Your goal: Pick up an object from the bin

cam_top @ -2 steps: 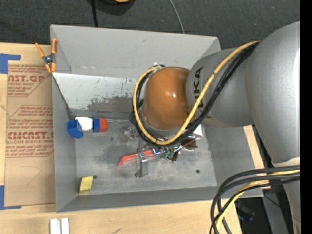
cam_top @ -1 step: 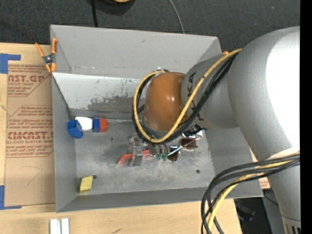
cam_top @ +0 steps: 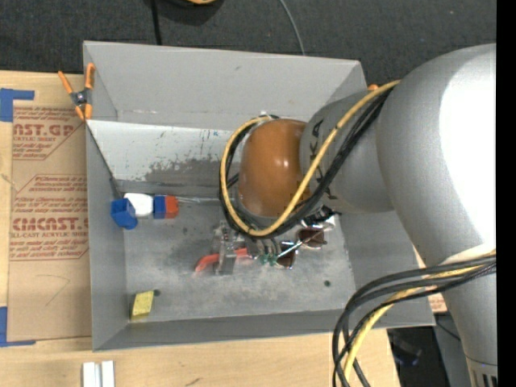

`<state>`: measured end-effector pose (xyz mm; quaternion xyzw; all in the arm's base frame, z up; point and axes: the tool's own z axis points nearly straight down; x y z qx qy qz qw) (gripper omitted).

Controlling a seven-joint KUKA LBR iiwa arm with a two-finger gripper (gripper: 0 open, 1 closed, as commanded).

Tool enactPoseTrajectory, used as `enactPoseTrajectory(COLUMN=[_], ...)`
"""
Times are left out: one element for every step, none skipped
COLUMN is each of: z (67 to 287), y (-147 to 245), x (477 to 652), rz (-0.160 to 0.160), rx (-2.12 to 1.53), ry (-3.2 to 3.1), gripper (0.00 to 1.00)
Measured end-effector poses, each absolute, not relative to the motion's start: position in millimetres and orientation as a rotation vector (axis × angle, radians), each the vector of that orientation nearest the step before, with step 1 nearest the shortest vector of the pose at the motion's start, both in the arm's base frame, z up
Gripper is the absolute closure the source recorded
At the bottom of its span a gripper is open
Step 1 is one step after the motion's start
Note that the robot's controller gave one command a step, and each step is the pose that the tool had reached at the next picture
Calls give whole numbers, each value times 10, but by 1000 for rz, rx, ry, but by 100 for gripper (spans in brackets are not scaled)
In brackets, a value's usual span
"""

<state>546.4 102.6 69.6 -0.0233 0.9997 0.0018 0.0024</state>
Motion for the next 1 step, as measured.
enactPoseTrajectory(z=[2533], y=[1095], x=[5614], rz=[10], rx=[-40], ry=[3126], gripper=[100])
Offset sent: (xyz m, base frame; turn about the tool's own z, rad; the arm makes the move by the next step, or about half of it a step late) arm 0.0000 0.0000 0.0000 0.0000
